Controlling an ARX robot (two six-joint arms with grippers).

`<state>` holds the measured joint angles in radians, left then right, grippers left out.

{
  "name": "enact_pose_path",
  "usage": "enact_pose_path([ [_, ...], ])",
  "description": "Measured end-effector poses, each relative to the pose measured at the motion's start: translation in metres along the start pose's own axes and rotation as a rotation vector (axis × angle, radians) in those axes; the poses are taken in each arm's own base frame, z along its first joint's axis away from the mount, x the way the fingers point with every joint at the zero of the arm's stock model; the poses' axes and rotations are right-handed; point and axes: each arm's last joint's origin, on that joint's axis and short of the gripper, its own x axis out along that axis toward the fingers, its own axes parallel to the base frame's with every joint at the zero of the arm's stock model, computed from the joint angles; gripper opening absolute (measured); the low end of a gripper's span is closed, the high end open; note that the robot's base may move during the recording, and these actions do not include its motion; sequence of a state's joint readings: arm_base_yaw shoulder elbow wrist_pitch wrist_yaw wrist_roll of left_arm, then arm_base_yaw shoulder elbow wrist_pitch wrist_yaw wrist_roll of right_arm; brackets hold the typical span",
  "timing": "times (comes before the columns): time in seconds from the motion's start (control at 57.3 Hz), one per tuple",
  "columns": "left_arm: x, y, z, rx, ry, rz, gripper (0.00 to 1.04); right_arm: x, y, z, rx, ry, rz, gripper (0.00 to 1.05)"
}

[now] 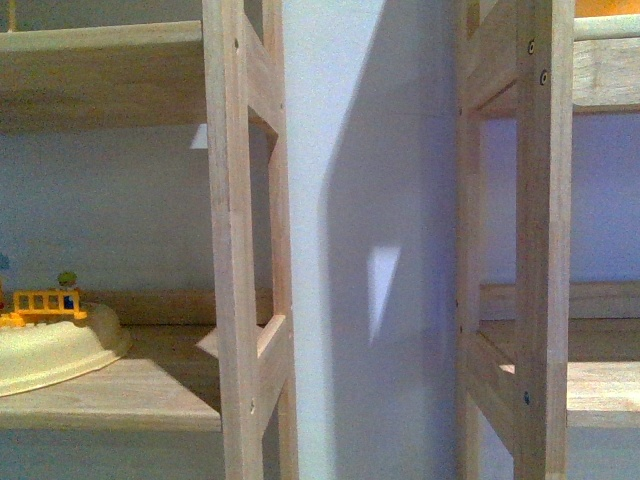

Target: Put away toys

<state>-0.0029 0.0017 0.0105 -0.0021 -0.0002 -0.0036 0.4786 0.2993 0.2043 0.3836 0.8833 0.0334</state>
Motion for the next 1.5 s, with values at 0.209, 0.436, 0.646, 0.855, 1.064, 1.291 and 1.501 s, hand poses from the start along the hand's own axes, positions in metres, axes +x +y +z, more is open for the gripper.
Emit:
enact_pose_path([
  [0.209,0.0,0.0,0.0,0.0,0.0,0.0,0.98,0.0,-0.011,-0.011,-0.203,0.215,0.356,0.71],
  [0.436,0.0,0.0,0.0,0.0,0.0,0.0,0.98,-0.001,-0.024,-0.032,-0.207,0.243,0.433,0.3],
  [0.646,0.0,0.0,0.0,0.0,0.0,0.0,0.98,0.0,-0.036,-0.045,-0.214,0.243,0.402,0.04],
  [0.855,0.0,0.0,0.0,0.0,0.0,0.0,0.98,-0.001,-0.039,-0.052,-0.215,0.242,0.399,0.03],
  [1.064,0.0,0.0,0.0,0.0,0.0,0.0,0.98,-0.002,-0.04,-0.057,-0.214,0.241,0.399,0.03],
  [1.291,0.0,0.0,0.0,0.0,0.0,0.0,0.98,-0.004,-0.043,-0.067,-0.212,0.232,0.399,0.03],
  [1.501,0.0,0.0,0.0,0.0,0.0,0.0,0.98,-0.004,-0.043,-0.067,-0.213,0.23,0.399,0.16],
])
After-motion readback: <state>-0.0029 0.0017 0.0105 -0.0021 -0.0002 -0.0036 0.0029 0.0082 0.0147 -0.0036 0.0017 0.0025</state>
